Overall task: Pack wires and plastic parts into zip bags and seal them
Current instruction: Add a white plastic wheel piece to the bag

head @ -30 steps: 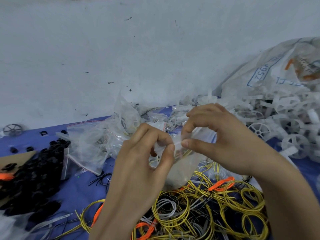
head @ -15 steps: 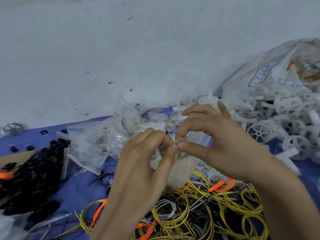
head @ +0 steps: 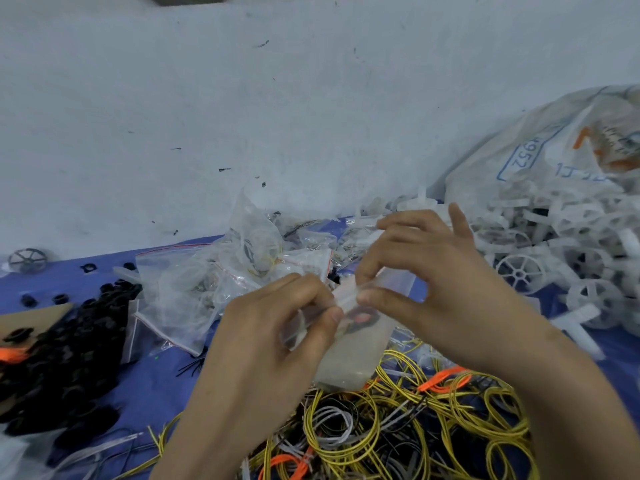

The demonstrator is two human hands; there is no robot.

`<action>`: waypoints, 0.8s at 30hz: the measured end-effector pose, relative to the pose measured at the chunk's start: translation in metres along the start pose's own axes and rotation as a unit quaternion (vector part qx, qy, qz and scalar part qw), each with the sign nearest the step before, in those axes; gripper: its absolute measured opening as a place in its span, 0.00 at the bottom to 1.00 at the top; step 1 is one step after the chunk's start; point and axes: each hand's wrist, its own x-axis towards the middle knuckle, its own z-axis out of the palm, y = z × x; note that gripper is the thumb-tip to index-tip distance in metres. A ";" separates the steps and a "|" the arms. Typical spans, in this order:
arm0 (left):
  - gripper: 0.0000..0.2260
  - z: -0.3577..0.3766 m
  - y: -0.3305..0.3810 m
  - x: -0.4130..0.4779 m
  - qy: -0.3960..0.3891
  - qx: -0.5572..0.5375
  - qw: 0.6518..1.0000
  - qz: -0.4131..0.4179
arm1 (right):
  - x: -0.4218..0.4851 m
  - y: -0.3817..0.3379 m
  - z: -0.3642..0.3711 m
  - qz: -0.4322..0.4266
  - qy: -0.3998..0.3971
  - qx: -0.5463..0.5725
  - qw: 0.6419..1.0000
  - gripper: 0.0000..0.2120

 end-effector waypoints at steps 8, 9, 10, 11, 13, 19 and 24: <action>0.08 -0.005 0.000 -0.002 -0.039 0.006 0.999 0.024 | -0.002 -0.008 0.001 -0.019 -0.036 0.000 0.999 0.04; 0.09 -0.005 0.000 -0.002 -0.042 0.001 0.999 0.024 | -0.002 -0.008 0.000 -0.020 -0.041 0.003 0.999 0.04; 0.08 -0.006 0.000 -0.001 -0.046 0.000 0.999 0.023 | -0.001 -0.008 0.000 -0.023 -0.047 0.006 0.999 0.04; 0.08 -0.006 0.000 -0.001 -0.048 0.001 0.999 0.024 | -0.001 -0.008 -0.001 -0.026 -0.050 0.008 0.998 0.05; 0.06 -0.006 0.001 -0.001 -0.049 0.000 0.998 0.027 | -0.001 -0.007 -0.002 -0.033 -0.049 0.016 0.998 0.07; 0.12 -0.004 -0.004 -0.001 -0.021 -0.026 0.999 0.016 | 0.000 -0.008 0.003 -0.041 -0.021 0.017 0.999 0.05; 0.14 -0.003 -0.005 -0.002 -0.015 -0.028 0.999 0.003 | 0.000 -0.006 0.007 -0.067 -0.001 0.003 0.998 0.02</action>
